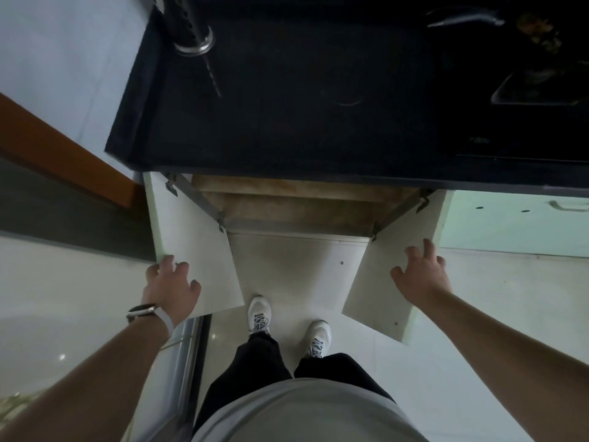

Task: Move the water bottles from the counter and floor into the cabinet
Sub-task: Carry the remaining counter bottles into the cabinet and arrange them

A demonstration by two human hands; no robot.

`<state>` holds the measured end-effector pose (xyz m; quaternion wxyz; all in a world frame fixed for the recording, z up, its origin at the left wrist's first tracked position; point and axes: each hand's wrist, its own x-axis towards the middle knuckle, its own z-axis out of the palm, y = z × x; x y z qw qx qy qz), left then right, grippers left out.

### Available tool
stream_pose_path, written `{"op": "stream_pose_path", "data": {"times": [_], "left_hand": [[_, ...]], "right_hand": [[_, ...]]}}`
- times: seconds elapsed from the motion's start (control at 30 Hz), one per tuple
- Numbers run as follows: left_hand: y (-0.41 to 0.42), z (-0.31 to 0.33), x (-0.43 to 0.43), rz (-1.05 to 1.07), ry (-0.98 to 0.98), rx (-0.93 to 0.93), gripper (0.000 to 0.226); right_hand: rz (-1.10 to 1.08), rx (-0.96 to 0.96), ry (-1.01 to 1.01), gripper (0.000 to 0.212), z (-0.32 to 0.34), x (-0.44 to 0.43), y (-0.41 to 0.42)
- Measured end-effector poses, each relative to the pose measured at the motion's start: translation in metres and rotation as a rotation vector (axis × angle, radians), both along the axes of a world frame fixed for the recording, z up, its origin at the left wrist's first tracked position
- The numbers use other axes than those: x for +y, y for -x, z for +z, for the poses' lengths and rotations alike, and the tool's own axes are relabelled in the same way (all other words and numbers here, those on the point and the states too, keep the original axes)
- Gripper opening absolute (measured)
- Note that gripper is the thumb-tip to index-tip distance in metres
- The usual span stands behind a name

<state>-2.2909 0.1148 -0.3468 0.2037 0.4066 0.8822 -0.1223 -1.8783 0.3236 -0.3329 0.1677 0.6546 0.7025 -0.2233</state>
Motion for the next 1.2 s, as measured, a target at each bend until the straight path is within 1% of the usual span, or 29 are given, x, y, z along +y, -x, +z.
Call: {"op": "stream_pose_path", "data": {"times": [0.07, 0.13, 0.23, 0.27, 0.33, 0.4, 0.5, 0.6, 0.7, 0.77, 0.83, 0.9, 1.1, 1.2], "left_hand": [[-0.01, 0.001, 0.003, -0.083, -0.024, -0.018, 0.043], [-0.018, 0.004, 0.009, -0.205, -0.002, -0.045, 0.043], [-0.023, 0.009, 0.019, -0.383, 0.032, -0.107, 0.054], [-0.023, 0.011, 0.021, -0.421, 0.057, -0.139, 0.06], [-0.023, 0.014, 0.026, -0.518, 0.13, -0.16, 0.067], [-0.024, 0.015, 0.033, -0.56, 0.138, -0.117, 0.059], [-0.021, 0.009, 0.045, -0.556, 0.015, -0.018, 0.042], [-0.012, 0.005, 0.057, -0.62, -0.009, 0.028, 0.035], [-0.005, 0.0, 0.072, -0.692, -0.081, 0.044, 0.045], [-0.004, -0.001, 0.088, -0.733, -0.125, 0.054, 0.056], [-0.008, -0.002, 0.106, -0.733, -0.158, 0.05, 0.071], [-0.01, -0.005, 0.124, -0.722, -0.193, 0.043, 0.082], [-0.015, -0.022, 0.175, -0.717, -0.438, 0.011, 0.1], [-0.014, -0.032, 0.198, -0.706, -0.518, 0.03, 0.103]], "right_hand": [[0.047, 0.033, 0.029, 0.059, 0.003, 0.0, 0.012], [0.09, 0.085, 0.05, 0.061, 0.005, 0.001, 0.023], [0.162, 0.176, 0.074, 0.061, 0.011, 0.0, 0.034], [0.22, 0.17, 0.088, 0.061, 0.012, -0.002, 0.036], [0.409, 0.084, 0.083, 0.06, 0.012, -0.008, 0.039], [0.511, 0.012, 0.029, 0.061, 0.009, -0.013, 0.041], [0.515, -0.041, -0.062, 0.065, 0.007, -0.006, 0.046], [0.603, -0.055, -0.126, 0.068, 0.003, 0.005, 0.053], [0.669, -0.075, -0.17, 0.079, 0.0, 0.014, 0.065], [0.679, -0.088, -0.2, 0.089, -0.003, 0.021, 0.075], [0.688, -0.085, -0.223, 0.095, -0.006, 0.029, 0.086], [0.682, -0.07, -0.253, 0.099, -0.01, 0.039, 0.098], [0.658, 0.005, -0.346, 0.103, -0.02, 0.067, 0.132], [0.64, 0.048, -0.42, 0.103, -0.027, 0.081, 0.142]]}}
